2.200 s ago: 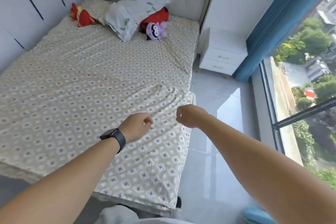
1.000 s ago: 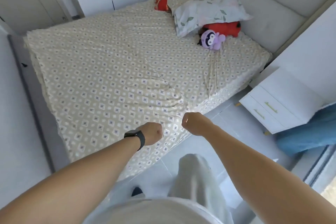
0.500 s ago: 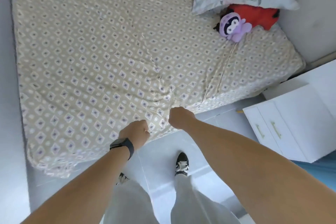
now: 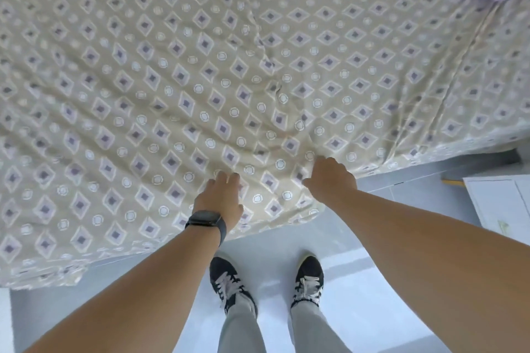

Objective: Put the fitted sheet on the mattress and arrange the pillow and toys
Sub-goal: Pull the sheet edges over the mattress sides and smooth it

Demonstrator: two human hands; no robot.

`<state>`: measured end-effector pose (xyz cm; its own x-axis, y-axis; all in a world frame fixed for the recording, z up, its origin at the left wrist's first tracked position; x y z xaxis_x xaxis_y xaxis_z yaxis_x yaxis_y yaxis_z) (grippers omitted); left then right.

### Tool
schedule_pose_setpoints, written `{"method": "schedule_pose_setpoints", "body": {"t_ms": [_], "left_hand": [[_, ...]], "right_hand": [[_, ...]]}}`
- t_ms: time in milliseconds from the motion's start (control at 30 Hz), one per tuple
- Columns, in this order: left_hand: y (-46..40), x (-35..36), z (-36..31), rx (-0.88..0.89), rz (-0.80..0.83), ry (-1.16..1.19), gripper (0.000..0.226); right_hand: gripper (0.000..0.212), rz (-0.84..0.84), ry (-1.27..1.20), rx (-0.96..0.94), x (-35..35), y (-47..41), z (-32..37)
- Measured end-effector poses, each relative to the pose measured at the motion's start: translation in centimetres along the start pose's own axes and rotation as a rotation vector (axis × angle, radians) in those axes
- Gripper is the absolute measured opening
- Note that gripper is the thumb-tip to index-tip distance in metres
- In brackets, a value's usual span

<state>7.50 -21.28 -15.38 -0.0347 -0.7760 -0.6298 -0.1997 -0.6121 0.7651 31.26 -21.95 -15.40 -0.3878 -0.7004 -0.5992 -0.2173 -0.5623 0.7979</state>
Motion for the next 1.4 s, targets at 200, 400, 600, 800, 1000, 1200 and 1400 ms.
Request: {"method": "schedule_pose_setpoints", "body": {"t_ms": [200, 400, 600, 800, 1000, 1200, 1400], "left_hand": [[-5.0, 1.6, 0.2, 0.071, 0.038, -0.098, 0.020], [-3.0, 0.9, 0.3, 0.112, 0.092, -0.182, 0.011], [-0.2, 1.2, 0.3, 0.136, 0.149, -0.230, 0.014], [-0.2, 0.4, 0.1, 0.107, 0.302, -0.277, 0.009], [-1.1, 1.0, 0.0, 0.127, 0.322, -0.230, 0.007], [-0.5, 1.1, -5.8, 0.243, 0.362, -0.258, 0.027], [2.0, -2.9, -20.8, 0.340, 0.266, -0.072, 0.028]], "right_hand": [[0.021, -0.066, -0.172, -0.033, 3.1, -3.4, -1.3], [0.021, -0.012, -0.371, 0.046, 4.0, -1.5, -3.7], [0.031, 0.154, -0.503, -0.007, 4.9, -0.7, -4.8], [0.029, 0.263, -0.201, 0.133, 5.8, -0.8, -3.6], [0.029, 0.236, -0.062, 0.233, 4.4, -0.1, -3.2], [0.037, 0.213, 0.089, 0.070, -1.8, 0.5, -5.9], [0.033, 0.133, 0.088, 0.071, -11.6, 5.3, -18.2]]}}
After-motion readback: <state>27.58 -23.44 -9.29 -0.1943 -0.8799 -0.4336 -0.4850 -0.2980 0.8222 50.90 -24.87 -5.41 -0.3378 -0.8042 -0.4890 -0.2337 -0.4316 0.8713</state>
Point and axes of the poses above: each hand's wrist, its own y-axis away from the middle knuckle, its own x-axis out of the palm, z = x × y, the point moved 3 cm from there along -y, towards the middle knuckle, and after that the axes turned 11 degrees about z, right-handed, at the moved point
